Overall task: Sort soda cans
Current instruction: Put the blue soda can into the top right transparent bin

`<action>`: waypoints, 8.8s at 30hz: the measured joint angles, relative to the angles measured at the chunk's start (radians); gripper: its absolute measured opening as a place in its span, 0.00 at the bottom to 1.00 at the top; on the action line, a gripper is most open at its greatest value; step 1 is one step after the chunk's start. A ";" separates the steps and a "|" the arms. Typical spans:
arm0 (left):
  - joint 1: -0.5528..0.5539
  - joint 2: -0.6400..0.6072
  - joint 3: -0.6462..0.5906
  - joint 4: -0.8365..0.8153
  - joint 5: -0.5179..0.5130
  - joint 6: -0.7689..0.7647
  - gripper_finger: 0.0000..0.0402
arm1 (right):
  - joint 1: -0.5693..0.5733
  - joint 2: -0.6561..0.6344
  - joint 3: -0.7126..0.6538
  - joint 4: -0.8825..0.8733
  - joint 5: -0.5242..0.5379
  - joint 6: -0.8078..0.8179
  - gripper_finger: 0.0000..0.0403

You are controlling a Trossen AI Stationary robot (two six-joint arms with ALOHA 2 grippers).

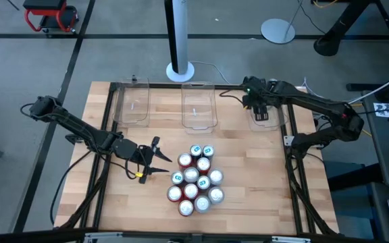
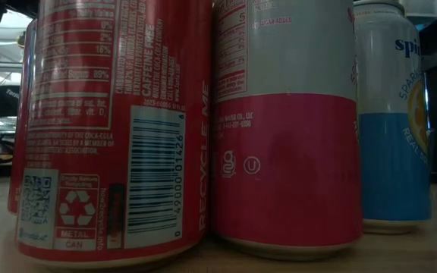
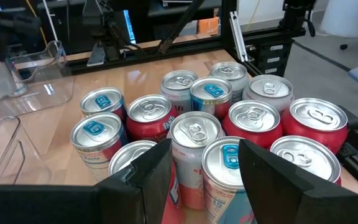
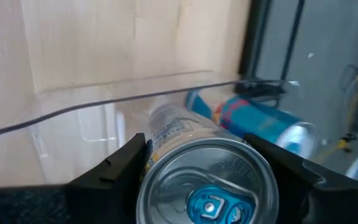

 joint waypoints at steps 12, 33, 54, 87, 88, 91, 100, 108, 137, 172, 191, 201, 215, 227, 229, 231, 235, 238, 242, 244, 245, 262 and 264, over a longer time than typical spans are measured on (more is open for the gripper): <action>0.000 0.000 0.000 0.001 0.000 0.003 0.44 | -0.120 0.000 -0.129 0.175 -0.088 -0.036 0.58; 0.000 0.000 0.000 0.000 0.000 0.008 0.44 | -0.183 0.003 -0.162 0.290 -0.090 -0.052 0.81; 0.000 0.000 0.000 0.000 0.000 0.011 0.44 | -0.179 0.002 0.020 0.215 -0.131 -0.108 0.83; 0.000 0.000 0.000 0.000 0.000 0.003 0.44 | 0.534 -0.032 0.116 0.247 -0.216 0.074 0.83; 0.000 0.000 0.000 0.000 0.000 0.003 0.44 | 0.552 -0.029 0.116 0.263 -0.217 0.078 0.83; 0.000 0.000 0.000 0.001 0.000 0.003 0.44 | 0.605 -0.015 0.116 0.314 -0.217 0.080 0.83; 0.000 0.000 0.000 0.000 0.000 0.003 0.44 | 0.738 0.063 0.116 0.472 -0.217 0.082 0.83; 0.001 0.000 0.000 0.001 0.000 0.005 0.44 | 0.769 0.126 0.116 0.509 -0.251 0.207 0.83; 0.002 0.000 0.000 0.001 0.000 0.003 0.44 | 0.736 0.267 0.115 0.490 -0.223 0.358 0.83; 0.002 0.000 0.000 0.003 0.000 0.006 0.44 | 0.728 0.344 0.102 0.509 -0.234 0.287 0.64; 0.002 0.000 0.000 0.000 0.000 0.003 0.44 | 0.728 0.223 0.100 0.392 -0.155 0.257 0.62; 0.002 0.000 0.000 0.000 0.000 0.004 0.44 | 0.728 0.103 0.101 0.298 -0.102 0.281 0.62; 0.002 0.000 0.000 0.001 0.000 0.010 0.44 | 0.728 -0.038 0.101 0.117 0.019 0.338 0.62; 0.002 0.000 0.000 0.001 0.000 0.008 0.44 | 0.701 -0.190 0.101 -0.093 0.185 0.440 0.62; 0.002 0.000 0.000 0.002 0.000 0.009 0.44 | 0.667 -0.214 0.102 -0.134 0.200 0.446 0.62; 0.002 0.000 0.000 0.001 0.000 0.007 0.44 | 0.623 -0.232 0.102 -0.170 0.211 0.446 0.62; 0.002 0.000 0.000 0.002 0.000 0.007 0.44 | 0.524 -0.259 0.102 -0.220 0.210 0.440 0.62; 0.002 0.000 0.000 0.001 0.000 0.009 0.44 | 0.452 -0.267 0.102 -0.247 0.204 0.419 0.63; 0.002 0.000 0.000 0.001 0.000 0.008 0.44 | 0.359 -0.268 0.100 -0.278 0.194 0.396 0.63; 0.002 0.000 0.000 0.001 0.000 0.007 0.44 | 0.317 -0.268 0.082 -0.258 0.179 0.380 0.63; 0.002 0.000 0.000 0.001 0.000 0.007 0.44 | 0.298 -0.268 0.069 -0.253 0.168 0.372 0.63; 0.002 0.000 0.000 0.000 0.000 0.006 0.44 | 0.010 -0.268 -0.186 -0.009 0.016 0.270 0.63; 0.002 0.000 0.000 -0.001 0.000 0.005 0.44 | -0.021 -0.268 -0.218 0.022 -0.006 0.257 0.63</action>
